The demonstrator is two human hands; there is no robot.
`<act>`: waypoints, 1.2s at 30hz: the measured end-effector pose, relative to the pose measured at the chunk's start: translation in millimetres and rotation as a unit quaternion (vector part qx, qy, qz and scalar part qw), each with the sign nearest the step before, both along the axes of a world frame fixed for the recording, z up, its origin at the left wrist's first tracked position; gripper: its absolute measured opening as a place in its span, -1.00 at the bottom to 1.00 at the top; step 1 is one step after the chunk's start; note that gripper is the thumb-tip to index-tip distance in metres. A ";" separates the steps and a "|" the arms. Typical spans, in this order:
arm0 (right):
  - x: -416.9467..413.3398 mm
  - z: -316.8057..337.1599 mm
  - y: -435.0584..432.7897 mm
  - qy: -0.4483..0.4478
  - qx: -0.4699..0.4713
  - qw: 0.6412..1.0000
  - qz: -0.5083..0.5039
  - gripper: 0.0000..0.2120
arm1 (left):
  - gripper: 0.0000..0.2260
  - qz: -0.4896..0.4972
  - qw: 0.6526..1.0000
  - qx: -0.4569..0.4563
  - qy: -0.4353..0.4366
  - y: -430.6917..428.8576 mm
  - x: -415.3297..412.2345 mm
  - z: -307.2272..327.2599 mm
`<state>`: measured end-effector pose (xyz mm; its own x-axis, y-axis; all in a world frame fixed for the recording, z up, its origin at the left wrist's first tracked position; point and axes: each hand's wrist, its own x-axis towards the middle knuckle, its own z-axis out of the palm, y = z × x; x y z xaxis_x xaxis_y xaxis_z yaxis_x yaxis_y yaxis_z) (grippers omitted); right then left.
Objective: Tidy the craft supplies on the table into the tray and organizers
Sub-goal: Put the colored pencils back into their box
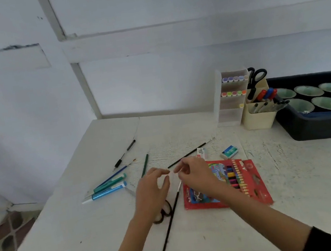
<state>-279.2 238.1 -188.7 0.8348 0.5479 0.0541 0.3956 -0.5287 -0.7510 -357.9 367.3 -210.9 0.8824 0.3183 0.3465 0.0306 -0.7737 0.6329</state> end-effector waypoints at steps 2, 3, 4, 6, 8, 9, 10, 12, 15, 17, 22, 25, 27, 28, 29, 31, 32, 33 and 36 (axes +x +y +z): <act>-6.2 -6.4 34.3 0.027 -0.038 0.999 -0.016 -0.86 | -0.84 0.044 0.999 -0.007 0.003 30.7 -13.7 -1.1; -9.3 -11.4 50.4 0.043 -0.057 0.997 -0.024 -0.80 | -0.84 0.062 0.998 -0.014 0.001 44.4 -20.7 -2.0; -13.0 -14.7 64.4 0.056 -0.079 0.995 -0.033 -0.72 | -0.83 0.079 0.997 -0.024 0.000 56.3 -27.5 -3.3; -21.2 -21.3 89.1 0.049 -0.145 0.987 -0.050 -0.59 | -0.83 0.111 0.993 -0.042 -0.003 76.2 -40.6 -4.7; -30.3 -22.8 102.0 0.025 -0.191 0.979 -0.061 -0.56 | -0.83 0.128 0.991 -0.045 -0.009 90.3 -50.5 -6.8; -32.3 -23.5 104.3 0.025 -0.194 0.979 -0.066 -0.60 | -0.83 0.129 0.991 -0.043 -0.010 95.2 -54.1 -8.2; -33.5 -22.6 104.5 0.034 -0.182 0.980 -0.072 -0.67 | -0.84 0.126 0.991 -0.039 -0.010 99.3 -56.8 -9.6; -28.9 -20.9 101.1 0.080 -0.139 0.983 -0.088 -0.75 | -0.84 0.119 0.992 -0.033 -0.008 105.0 -59.7 -13.0; -11.0 -9.6 86.4 0.231 -0.030 0.964 -0.126 -0.81 | -0.84 0.108 0.993 -0.046 -0.003 104.7 -56.6 -14.0; 1.1 4.7 63.6 0.337 0.064 0.931 -0.124 -0.79 | -0.83 0.092 0.994 -0.053 -0.006 98.1 -49.8 -13.1; 27.8 24.5 -25.5 0.304 0.113 0.940 -0.106 -0.88 | -0.84 0.022 0.998 -0.063 -0.019 65.4 -21.9 -10.3; 36.0 26.0 -86.7 0.253 0.101 0.950 -0.153 -0.89 | -0.86 -0.020 0.999 -0.038 -0.022 35.9 -0.2 -9.0; 35.7 26.7 -127.2 0.225 0.080 0.954 -0.180 -0.88 | -0.81 -0.058 0.998 -0.016 -0.011 14.7 12.4 -8.9; 34.4 25.9 -147.0 0.212 0.062 0.957 -0.188 -0.88 | -0.71 -0.079 0.997 -0.006 -0.008 4.2 17.9 -8.7; 32.7 24.2 -166.1 0.197 0.043 0.960 -0.195 -0.86 | -0.61 -0.100 0.995 0.000 -0.006 -6.5 22.7 -9.1; 29.1 17.5 -202.0 0.158 0.003 0.964 -0.215 -0.80 | -0.48 -0.141 0.990 0.010 0.008 -28.8 30.8 -8.8; 26.9 13.5 -214.6 0.135 -0.022 0.965 -0.225 -0.78 | -0.43 -0.162 0.986 0.020 0.020 -36.9 32.9 -8.4; 24.4 9.9 -227.7 0.111 -0.049 0.965 -0.233 -0.79 | -0.37 -0.186 0.981 0.033 0.033 -46.5 35.4 -7.5; 18.3 2.7 -255.0 0.066 -0.108 0.963 -0.237 -0.82 | -0.31 -0.250 0.962 0.070 0.082 -71.3 42.8 -7.1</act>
<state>-260.8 -16.9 -186.0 0.9857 0.0890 -0.1428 -0.0213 -0.7757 -0.6308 -315.1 296.0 -218.0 0.9598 -0.1993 0.1978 -0.2764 -0.7950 0.5400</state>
